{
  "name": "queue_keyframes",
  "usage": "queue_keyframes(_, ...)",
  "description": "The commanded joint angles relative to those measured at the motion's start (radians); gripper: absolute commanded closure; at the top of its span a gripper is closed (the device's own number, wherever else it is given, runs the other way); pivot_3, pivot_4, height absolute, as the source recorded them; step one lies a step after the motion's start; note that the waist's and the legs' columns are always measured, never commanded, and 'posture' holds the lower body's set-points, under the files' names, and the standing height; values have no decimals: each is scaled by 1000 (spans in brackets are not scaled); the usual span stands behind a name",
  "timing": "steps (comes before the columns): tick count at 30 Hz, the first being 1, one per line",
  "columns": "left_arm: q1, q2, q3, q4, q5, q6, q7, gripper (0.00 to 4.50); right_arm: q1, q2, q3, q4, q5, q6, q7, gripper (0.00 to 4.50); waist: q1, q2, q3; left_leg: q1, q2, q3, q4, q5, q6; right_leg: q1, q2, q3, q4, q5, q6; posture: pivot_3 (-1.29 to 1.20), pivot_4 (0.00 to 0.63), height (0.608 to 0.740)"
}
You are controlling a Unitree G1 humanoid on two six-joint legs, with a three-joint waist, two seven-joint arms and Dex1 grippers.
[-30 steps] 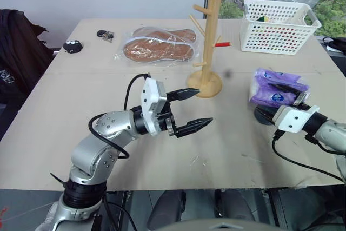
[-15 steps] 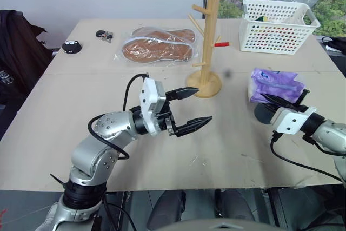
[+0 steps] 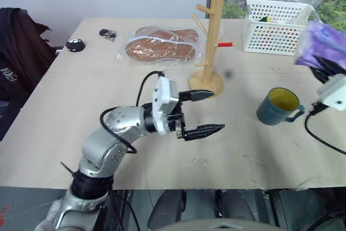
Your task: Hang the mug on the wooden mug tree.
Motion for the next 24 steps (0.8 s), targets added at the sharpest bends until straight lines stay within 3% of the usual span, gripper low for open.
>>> queue_keyframes(1, -57, 13, -82, 51, 49, -4, -82, 0, 165, 68, -147, -30, -10, 50, -4, 4454, 2, 0, 0, 0, 0, 0, 0, 0, 0, 0, 0, 0, 0, 0, 0, 0, 150, 740)
queue_keyframes(8, -86, 30, -170, 119, 144, -35, -157, 0, 374, 195, -125, -18, -110, 34, -82, 4454, -37, 3, 1, 3, 1, 4, -1, -3, 5, 0, 1, 5, 1, 0, 0, 0, 150, 740)
queue_keyframes(13, -90, 11, -183, 131, 188, -40, -144, 0, 392, 207, -82, 75, -194, 1, -161, 4454, -35, 2, 1, 3, 1, 5, 0, -3, 5, 0, 1, 6, 1, 0, 0, 0, 150, 740)
queue_keyframes(16, -90, 2, -178, 129, 194, -37, -143, 0, 407, 202, -72, 98, -176, 30, -139, 3371, -32, 2, 1, 3, 1, 5, 0, -3, 5, 0, 1, 6, 1, 0, 0, 0, 150, 740)
queue_keyframes(21, -85, 4, -164, 136, 201, -42, -147, 0, 436, 288, -111, -63, 94, 195, -49, 818, -29, 3, 1, 2, 2, 2, 0, -2, 4, 0, 1, 4, 0, 0, 0, 0, 150, 740)
queue_keyframes(22, -83, 5, -162, 137, 203, -44, -147, 0, 443, 308, -109, -113, 183, 235, -21, 513, -29, 3, 1, 2, 2, 2, 0, -2, 4, 0, 1, 4, 0, 0, 0, 0, 150, 740)
queue_keyframes(24, -80, 5, -159, 136, 203, -45, -146, 0, 451, 335, -103, -194, 306, 317, 4, 513, -30, 3, 1, 2, 2, 2, 0, -3, 5, 0, 1, 5, 0, 0, 0, 0, 150, 740)
